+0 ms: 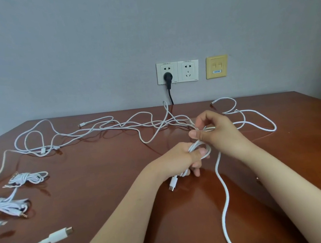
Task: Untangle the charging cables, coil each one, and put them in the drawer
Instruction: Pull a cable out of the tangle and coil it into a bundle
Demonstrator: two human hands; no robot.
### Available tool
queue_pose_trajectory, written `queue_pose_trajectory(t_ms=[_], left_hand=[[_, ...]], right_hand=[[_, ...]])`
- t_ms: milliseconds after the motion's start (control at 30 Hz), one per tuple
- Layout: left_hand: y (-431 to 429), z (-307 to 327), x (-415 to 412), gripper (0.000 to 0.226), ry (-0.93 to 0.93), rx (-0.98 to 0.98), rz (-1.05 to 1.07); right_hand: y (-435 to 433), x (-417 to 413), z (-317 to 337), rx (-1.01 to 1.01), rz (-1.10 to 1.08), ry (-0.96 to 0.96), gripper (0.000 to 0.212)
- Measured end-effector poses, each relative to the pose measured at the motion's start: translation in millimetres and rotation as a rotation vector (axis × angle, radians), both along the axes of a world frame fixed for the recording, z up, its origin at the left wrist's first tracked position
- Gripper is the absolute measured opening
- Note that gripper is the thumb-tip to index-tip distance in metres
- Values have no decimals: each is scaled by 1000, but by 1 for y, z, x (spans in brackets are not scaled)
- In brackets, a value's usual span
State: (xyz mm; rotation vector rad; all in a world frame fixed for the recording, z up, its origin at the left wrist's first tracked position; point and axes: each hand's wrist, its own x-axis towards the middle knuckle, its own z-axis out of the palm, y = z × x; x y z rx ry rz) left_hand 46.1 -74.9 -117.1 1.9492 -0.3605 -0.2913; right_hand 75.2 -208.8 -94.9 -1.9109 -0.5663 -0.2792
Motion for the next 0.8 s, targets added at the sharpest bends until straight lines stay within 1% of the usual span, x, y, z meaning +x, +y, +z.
queue_pose_trajectory(t_ms=[67, 133, 267, 400, 500, 600, 700, 733, 800], left_hand=[[-2, -1, 0, 24, 16, -60, 35], [-2, -1, 0, 25, 13, -113, 85], [0, 0, 1, 23, -20, -191, 155], [0, 1, 2, 22, 7, -295, 227], [0, 0, 4, 23, 25, -376, 309], [1, 0, 5, 25, 28, -473, 392], [3, 1, 6, 28, 17, -539, 462], [4, 1, 6, 29, -1, -531, 474], [4, -1, 6, 32, -68, -445, 476]], right_hand=[[-2, 2, 1, 80, 21, 117, 21], [-4, 1, 2, 149, 47, 220, 20], [-3, 0, 1, 129, 75, 289, 22], [1, -2, 1, 110, 63, 317, 16], [3, -5, 3, 193, 110, 438, 15], [7, -9, 4, 216, 152, 542, 14], [9, -13, 2, 161, 180, 577, 21], [10, -13, 1, 109, 180, 578, 25], [11, -13, -3, -55, 145, 552, 32]])
